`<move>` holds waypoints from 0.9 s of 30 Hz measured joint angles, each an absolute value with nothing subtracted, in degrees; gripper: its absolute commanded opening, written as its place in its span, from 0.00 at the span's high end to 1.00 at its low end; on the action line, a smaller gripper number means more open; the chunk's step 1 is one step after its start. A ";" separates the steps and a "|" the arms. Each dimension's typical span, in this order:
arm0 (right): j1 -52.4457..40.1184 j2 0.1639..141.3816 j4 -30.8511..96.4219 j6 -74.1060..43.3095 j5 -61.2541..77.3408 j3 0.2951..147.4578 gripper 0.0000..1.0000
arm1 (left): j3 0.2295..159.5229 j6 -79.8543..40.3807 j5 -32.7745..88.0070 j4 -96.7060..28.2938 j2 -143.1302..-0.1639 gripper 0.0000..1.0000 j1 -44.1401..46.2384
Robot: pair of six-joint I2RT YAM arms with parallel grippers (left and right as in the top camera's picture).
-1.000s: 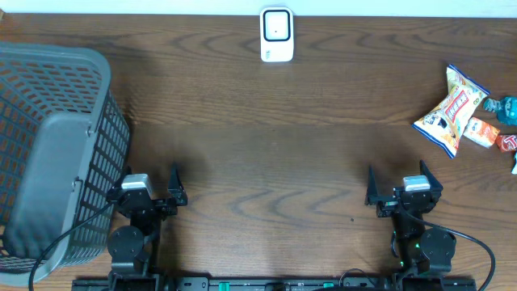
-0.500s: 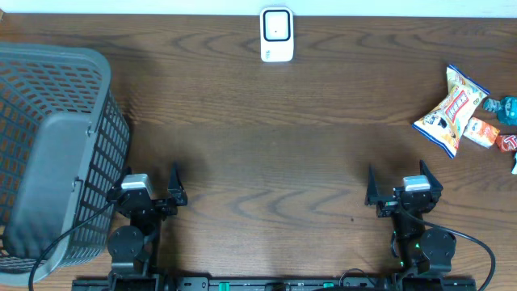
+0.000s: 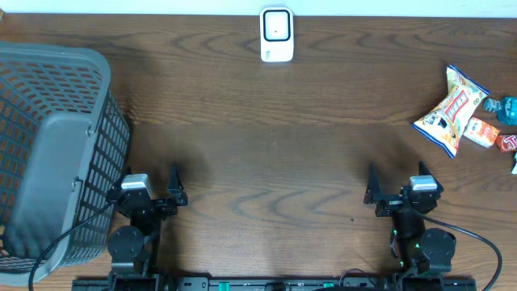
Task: Scan the item barcode
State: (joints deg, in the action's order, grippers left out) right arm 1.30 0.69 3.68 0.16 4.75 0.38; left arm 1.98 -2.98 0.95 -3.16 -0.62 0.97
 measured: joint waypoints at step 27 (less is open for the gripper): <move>1.30 0.69 3.70 -1.32 4.45 0.38 0.01 | 1.98 -2.98 0.95 -3.16 -0.62 0.02 0.97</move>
